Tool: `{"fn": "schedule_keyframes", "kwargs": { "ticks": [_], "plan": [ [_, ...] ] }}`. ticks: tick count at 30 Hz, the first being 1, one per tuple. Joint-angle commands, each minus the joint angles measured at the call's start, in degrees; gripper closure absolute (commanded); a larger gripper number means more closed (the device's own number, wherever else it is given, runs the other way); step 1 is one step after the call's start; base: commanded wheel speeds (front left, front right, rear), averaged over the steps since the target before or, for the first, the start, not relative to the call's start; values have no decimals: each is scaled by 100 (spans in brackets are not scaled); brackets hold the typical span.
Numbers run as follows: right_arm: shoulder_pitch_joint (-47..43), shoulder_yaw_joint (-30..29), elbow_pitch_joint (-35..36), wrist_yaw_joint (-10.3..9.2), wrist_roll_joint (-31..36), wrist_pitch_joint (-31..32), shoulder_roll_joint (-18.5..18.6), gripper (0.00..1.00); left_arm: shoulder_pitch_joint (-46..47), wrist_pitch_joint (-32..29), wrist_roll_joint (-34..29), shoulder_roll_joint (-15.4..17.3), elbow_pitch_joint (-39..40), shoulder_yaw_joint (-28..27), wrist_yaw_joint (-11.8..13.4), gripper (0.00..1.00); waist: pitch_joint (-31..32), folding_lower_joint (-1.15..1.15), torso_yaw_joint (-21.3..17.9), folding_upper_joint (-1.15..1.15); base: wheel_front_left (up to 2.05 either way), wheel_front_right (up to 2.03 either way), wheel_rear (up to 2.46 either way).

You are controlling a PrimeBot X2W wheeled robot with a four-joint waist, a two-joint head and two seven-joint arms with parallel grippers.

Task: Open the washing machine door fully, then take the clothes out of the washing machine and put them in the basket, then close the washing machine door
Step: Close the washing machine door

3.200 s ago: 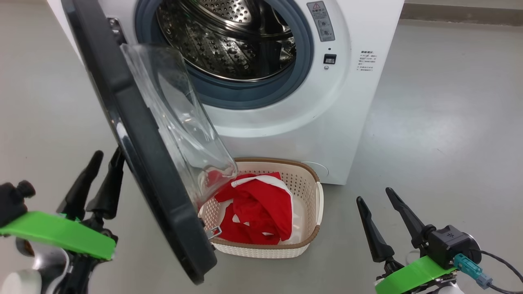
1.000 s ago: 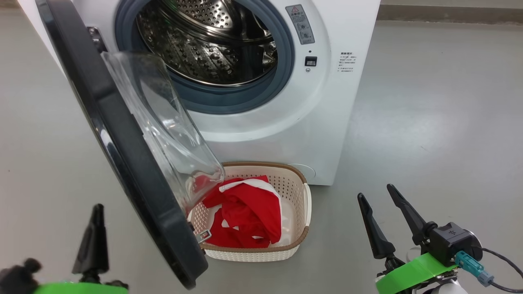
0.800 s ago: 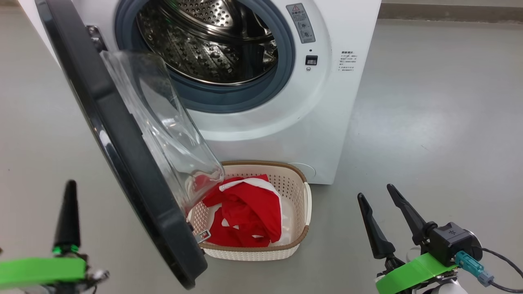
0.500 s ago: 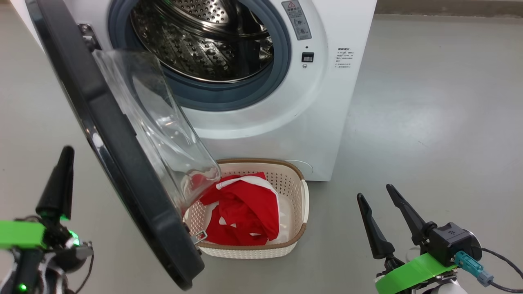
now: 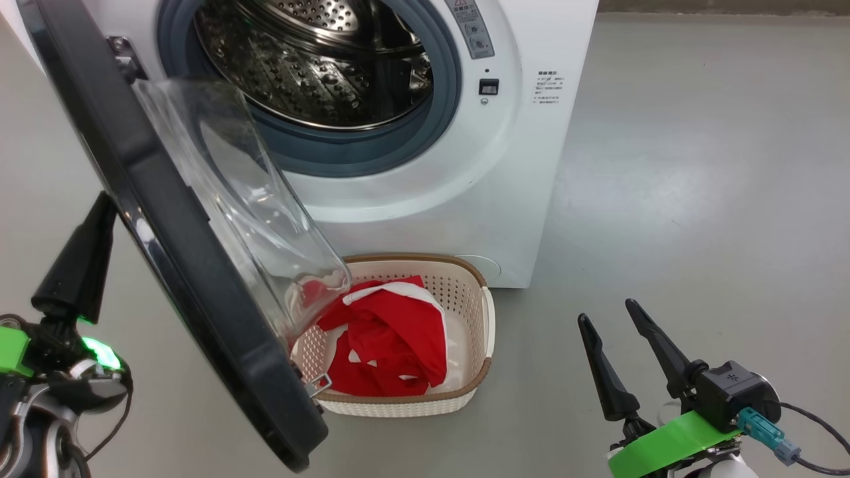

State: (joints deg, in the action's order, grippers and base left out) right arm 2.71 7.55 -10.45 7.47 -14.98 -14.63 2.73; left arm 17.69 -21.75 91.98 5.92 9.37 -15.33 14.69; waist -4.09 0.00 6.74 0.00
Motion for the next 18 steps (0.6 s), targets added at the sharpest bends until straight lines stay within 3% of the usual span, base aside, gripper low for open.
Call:
{"fn": "schedule_keyframes", "kwargs": {
  "ticks": [1,18],
  "plan": [
    [248,124,149,2,-90,-37,15,0,206,-90,82,136,214,-157,27,100,-20,0,-10,0,0,0,0],
    [364,208,89,2,-143,-37,15,0,274,14,69,-152,77,339,-90,100,-86,0,-180,0,0,0,0]
  ]
}}
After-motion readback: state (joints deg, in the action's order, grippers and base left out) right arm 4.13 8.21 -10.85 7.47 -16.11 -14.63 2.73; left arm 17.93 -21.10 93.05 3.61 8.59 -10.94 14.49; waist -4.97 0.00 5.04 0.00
